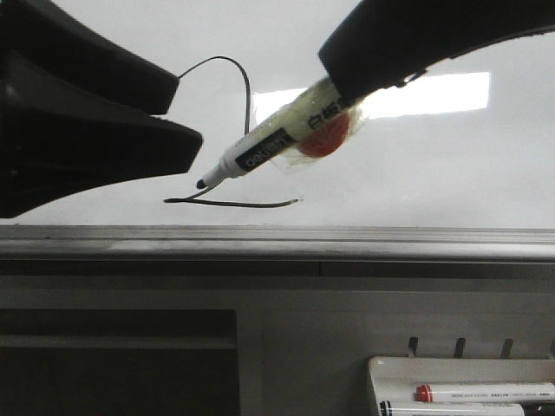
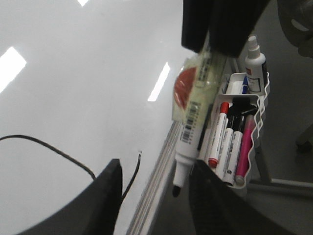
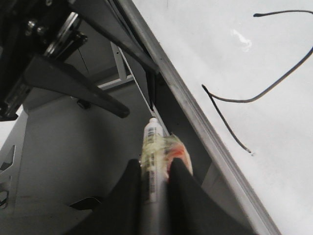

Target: Write number 2 on whiteboard

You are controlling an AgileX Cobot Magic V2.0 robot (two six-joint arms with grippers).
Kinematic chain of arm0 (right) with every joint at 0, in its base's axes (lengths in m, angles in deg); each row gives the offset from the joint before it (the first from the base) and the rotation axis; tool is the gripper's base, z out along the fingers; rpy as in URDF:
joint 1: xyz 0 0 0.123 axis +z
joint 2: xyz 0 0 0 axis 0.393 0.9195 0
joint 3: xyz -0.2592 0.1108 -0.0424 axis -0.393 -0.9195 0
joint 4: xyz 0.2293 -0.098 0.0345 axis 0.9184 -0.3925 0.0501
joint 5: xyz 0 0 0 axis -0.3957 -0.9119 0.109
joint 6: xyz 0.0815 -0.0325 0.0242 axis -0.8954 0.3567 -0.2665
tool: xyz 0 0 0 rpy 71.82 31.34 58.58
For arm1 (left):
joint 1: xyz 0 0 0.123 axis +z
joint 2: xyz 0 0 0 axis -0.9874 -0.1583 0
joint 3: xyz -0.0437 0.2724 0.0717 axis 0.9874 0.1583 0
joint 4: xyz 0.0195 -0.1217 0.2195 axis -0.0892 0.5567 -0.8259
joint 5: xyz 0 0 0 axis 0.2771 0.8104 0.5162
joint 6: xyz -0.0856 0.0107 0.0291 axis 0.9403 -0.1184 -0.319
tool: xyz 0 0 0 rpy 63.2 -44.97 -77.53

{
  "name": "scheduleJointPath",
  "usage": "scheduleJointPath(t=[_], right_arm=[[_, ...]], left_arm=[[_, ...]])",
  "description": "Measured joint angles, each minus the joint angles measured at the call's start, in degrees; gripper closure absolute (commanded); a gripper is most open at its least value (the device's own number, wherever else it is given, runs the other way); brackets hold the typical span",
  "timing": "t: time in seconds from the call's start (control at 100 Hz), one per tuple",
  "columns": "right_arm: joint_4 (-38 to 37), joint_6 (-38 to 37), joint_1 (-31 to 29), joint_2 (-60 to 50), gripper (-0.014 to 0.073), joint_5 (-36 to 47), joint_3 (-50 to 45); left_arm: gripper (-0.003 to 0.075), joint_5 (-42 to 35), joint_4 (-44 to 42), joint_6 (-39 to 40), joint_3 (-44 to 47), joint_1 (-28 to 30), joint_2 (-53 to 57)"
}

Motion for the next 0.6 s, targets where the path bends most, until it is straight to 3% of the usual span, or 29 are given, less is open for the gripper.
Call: scheduleJointPath(t=[0.6], right_arm=[[-0.7,0.0,4.0,0.0,0.0643,4.1,0.0]], left_arm=[[0.0419,-1.0,-2.8,0.0,-1.0,0.0,-4.9]])
